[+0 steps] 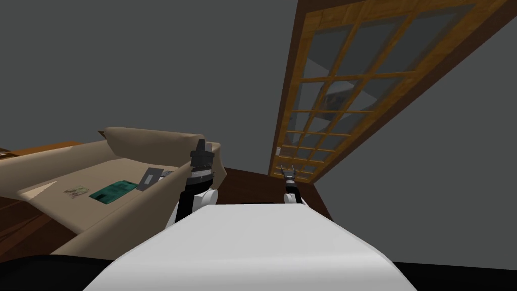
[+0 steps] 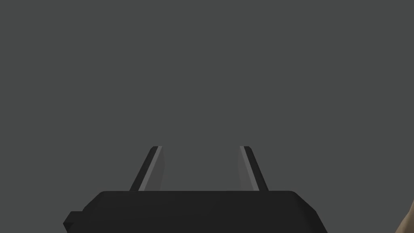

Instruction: Pull the door open

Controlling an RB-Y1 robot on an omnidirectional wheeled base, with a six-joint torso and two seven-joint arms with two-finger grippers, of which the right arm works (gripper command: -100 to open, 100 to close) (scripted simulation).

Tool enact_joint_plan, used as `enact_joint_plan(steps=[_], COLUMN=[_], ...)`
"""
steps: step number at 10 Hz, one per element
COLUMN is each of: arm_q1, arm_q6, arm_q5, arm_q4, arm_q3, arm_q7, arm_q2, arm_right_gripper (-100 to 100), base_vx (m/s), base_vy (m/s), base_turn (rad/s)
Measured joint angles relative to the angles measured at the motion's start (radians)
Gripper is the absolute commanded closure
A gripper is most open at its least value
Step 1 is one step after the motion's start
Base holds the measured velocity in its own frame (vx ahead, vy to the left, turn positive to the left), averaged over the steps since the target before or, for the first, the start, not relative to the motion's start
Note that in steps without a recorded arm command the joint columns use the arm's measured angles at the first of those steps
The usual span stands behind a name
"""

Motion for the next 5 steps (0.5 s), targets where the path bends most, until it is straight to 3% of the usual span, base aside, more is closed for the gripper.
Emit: enact_joint_plan(steps=[5], arm_q1=[-0.036], arm_q6=[-0.018], arm_q5=[-0.036], arm_q4=[0.106], arm_q3=[0.017], arm_q7=[-0.081], arm_q2=[-0.012], arm_right_gripper=[-100], base_vx=[0.100], base_vy=[0.009], base_turn=[0.015])
